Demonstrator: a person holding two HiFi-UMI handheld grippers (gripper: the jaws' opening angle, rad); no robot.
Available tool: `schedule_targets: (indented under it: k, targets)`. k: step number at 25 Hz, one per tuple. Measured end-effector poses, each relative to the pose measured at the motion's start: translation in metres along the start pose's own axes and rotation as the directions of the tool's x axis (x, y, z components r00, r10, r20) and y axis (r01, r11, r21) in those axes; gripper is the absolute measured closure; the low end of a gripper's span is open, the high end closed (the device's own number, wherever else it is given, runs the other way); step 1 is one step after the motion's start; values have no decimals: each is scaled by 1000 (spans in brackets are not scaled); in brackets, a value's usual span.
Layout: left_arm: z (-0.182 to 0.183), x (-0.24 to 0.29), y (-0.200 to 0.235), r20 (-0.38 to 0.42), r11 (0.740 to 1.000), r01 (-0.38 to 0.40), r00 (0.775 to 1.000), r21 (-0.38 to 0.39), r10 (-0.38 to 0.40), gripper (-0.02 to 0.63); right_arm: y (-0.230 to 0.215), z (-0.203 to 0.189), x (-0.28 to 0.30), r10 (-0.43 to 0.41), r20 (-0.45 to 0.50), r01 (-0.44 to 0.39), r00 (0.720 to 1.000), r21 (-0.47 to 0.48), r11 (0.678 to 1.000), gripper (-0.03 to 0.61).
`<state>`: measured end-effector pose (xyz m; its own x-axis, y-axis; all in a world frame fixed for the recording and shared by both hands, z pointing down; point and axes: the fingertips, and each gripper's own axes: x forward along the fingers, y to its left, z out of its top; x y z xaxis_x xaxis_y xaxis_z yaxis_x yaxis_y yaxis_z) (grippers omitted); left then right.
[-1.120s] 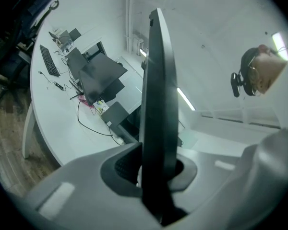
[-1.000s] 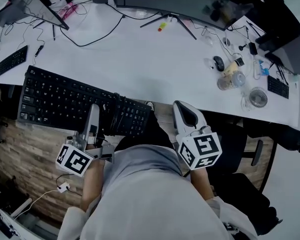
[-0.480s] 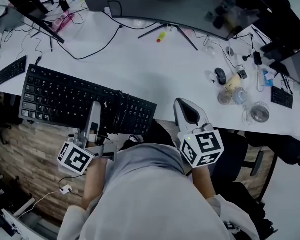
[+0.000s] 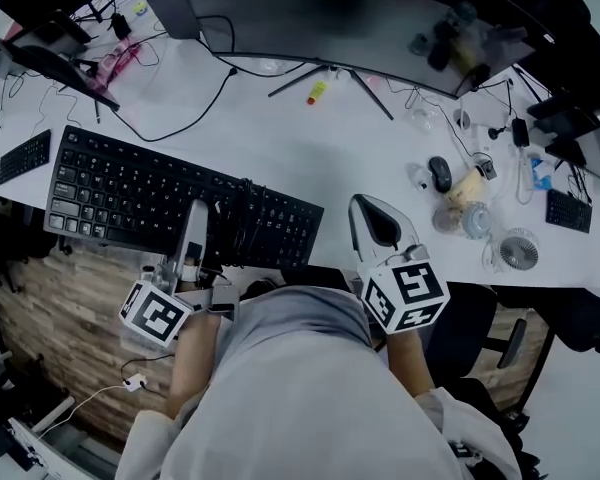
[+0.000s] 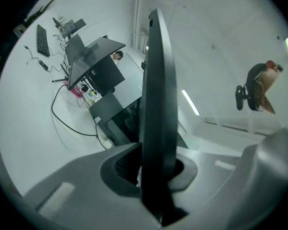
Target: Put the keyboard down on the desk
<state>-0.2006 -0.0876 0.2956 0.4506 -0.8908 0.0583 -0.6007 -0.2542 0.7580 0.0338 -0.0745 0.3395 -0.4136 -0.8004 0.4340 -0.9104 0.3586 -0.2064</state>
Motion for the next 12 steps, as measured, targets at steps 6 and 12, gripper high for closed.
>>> schedule_targets:
  k: [6,12]
  targets:
    - [-11,38,-6,9,1000,7,1000,-17,-7,614,-27,8,13,24,-8,-24,1000,-5,1000,583]
    - [-27,61,-6,2,995,18,1000,-96,-18,614,-50,12,16,19,-11,-19,1000,0,1000,583]
